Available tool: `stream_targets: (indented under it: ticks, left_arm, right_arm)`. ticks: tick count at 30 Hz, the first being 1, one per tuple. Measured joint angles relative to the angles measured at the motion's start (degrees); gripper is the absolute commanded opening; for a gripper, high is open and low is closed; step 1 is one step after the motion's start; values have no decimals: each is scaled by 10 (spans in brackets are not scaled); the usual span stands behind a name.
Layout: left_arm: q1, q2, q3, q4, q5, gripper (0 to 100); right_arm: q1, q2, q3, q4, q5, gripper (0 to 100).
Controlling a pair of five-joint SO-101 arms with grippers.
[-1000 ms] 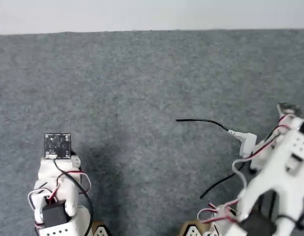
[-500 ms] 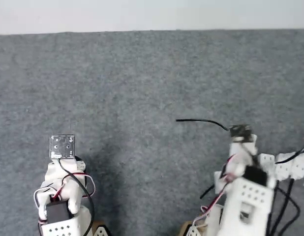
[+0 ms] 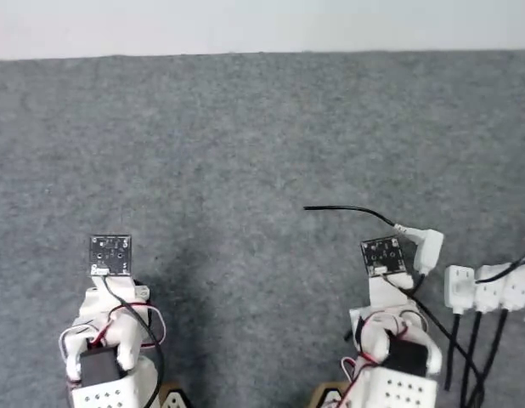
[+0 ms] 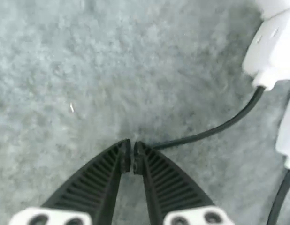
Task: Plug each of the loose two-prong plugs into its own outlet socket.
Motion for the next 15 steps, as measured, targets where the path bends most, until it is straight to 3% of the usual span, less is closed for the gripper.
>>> stream_targets:
  ticks: [15]
  left_arm:
    - [0,0,0,0,0,25]
  right_arm:
    - [-4,-34,-2,10,1,9]
